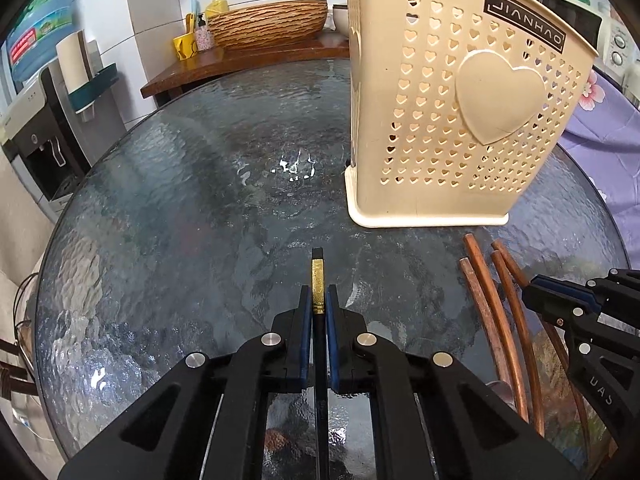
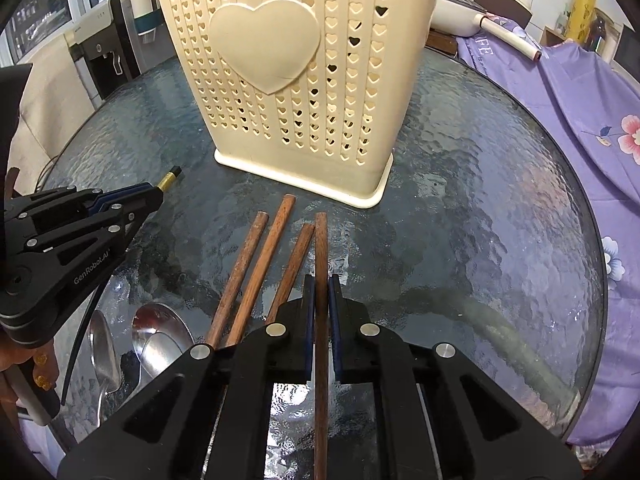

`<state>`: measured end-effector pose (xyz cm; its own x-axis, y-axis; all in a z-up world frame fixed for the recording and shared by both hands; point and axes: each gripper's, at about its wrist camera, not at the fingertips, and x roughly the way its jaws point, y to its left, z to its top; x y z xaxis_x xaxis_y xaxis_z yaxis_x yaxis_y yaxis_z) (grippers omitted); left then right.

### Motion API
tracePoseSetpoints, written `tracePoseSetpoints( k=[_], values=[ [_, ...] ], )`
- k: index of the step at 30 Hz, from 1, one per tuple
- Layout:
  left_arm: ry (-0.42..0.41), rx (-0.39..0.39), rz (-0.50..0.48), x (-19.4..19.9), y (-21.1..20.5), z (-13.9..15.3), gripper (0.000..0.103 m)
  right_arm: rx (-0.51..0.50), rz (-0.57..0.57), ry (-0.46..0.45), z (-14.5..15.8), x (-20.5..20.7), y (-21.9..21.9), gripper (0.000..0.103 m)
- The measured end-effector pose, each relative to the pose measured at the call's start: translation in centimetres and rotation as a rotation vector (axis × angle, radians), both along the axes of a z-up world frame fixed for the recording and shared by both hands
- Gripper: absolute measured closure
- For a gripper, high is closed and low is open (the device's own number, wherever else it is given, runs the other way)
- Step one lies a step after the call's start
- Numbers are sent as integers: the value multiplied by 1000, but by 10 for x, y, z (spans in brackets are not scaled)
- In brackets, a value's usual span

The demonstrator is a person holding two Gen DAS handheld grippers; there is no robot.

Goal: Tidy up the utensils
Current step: 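Grasp a brown chopstick with right tool while left tool grasps a gold-tipped black chopstick, then lift both chopsticks and lower them into the cream utensil holder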

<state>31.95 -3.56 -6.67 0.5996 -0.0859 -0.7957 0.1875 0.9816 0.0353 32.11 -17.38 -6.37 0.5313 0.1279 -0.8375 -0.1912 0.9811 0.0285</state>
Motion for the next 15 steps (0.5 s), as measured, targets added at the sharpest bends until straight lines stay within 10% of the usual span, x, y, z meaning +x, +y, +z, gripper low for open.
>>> tracePoseSetpoints(
  k=[15],
  values=[
    [-75,-62,3,-17,15,35,96,80,9,-144,42,-20,-11,95]
  ],
)
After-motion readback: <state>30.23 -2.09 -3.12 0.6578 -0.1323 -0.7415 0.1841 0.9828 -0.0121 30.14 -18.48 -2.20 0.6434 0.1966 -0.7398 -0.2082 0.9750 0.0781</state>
